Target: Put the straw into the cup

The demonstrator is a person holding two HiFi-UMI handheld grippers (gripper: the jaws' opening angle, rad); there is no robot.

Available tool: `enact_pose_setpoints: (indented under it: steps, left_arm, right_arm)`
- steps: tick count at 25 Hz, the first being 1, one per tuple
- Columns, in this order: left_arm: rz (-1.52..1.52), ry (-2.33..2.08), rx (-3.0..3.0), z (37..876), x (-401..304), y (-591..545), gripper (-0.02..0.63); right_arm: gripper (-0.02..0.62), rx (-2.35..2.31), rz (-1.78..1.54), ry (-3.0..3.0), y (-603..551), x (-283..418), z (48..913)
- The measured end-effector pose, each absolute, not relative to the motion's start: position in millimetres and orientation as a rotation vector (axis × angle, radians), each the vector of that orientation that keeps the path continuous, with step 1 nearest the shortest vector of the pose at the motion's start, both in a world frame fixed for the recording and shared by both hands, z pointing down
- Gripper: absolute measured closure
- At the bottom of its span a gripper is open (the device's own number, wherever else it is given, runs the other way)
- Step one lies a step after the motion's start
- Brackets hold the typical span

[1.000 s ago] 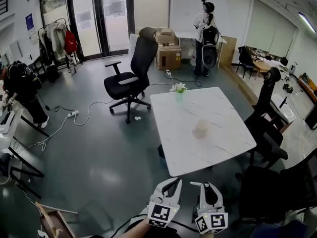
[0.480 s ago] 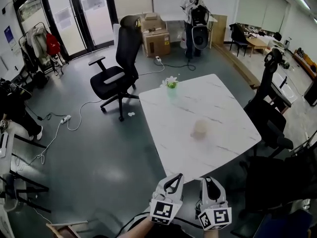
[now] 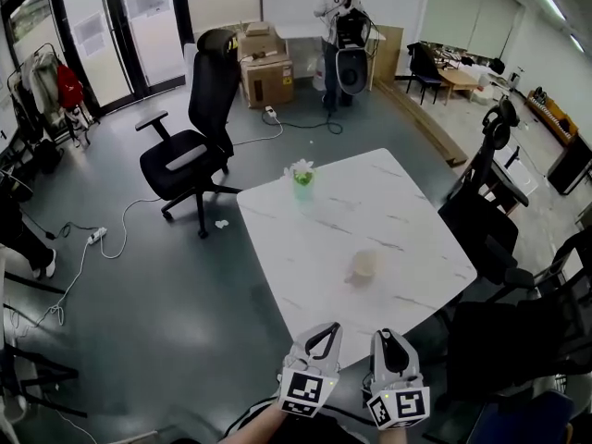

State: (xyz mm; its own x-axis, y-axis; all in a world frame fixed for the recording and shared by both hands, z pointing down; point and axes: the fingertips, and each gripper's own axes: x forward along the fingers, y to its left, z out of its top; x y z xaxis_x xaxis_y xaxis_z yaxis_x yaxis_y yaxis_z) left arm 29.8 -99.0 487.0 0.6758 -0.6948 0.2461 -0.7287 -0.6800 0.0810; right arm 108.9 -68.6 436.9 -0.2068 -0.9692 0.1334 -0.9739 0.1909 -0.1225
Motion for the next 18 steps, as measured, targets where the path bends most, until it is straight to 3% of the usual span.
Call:
enact_pose_setpoints:
  steps: [18]
  left_arm:
    - [0.332, -1.134, 2.644, 505, 39, -160, 0.604]
  right_arm:
    - [0.551, 1.960, 0.352, -2.355, -126, 124, 447]
